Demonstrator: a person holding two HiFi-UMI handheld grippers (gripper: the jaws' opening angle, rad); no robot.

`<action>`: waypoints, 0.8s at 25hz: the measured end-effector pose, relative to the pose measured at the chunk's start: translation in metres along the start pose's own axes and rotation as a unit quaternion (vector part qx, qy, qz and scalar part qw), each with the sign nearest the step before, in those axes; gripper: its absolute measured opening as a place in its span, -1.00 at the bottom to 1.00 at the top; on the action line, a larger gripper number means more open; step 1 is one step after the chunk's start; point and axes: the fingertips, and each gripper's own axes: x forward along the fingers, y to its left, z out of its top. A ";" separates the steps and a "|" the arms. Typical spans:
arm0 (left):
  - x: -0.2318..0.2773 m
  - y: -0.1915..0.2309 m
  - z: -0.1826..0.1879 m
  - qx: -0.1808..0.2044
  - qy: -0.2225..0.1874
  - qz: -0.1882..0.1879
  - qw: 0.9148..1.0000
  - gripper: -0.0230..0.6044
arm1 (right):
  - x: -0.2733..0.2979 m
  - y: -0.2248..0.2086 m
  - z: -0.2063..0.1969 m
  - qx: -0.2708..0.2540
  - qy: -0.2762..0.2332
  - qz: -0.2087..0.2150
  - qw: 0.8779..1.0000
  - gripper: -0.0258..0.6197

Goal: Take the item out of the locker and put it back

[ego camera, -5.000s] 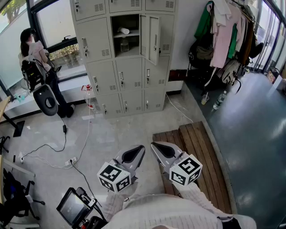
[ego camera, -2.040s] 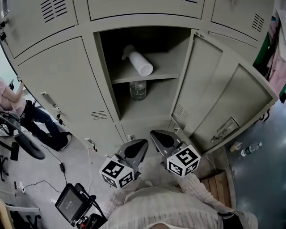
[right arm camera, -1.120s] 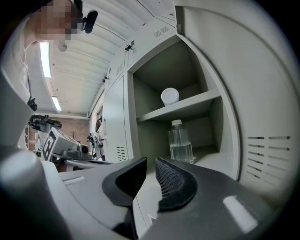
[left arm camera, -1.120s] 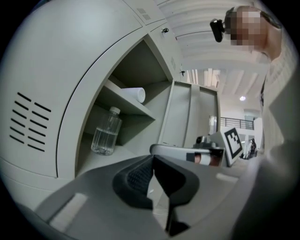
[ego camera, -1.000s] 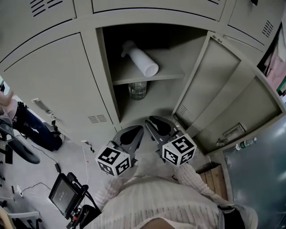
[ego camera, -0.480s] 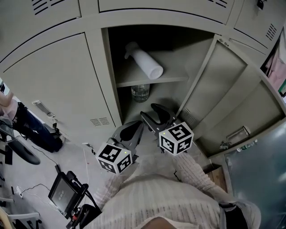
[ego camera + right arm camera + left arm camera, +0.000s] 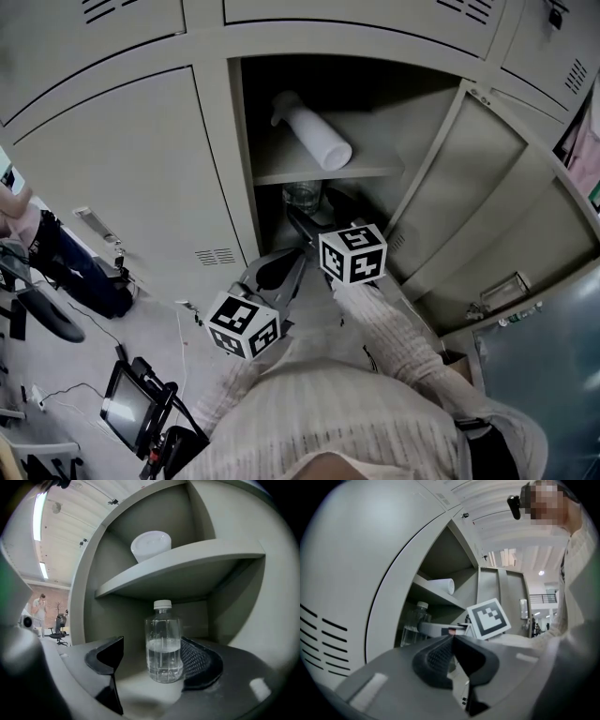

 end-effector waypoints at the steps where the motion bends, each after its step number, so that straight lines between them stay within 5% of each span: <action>1: 0.000 -0.001 0.000 0.001 0.001 -0.002 1.000 -0.91 | 0.005 -0.003 0.002 -0.002 -0.001 -0.006 1.000 0.23; 20: 0.003 0.012 -0.004 -0.014 0.005 0.008 1.000 -0.90 | 0.066 -0.028 0.002 -0.015 0.023 -0.027 0.999 0.37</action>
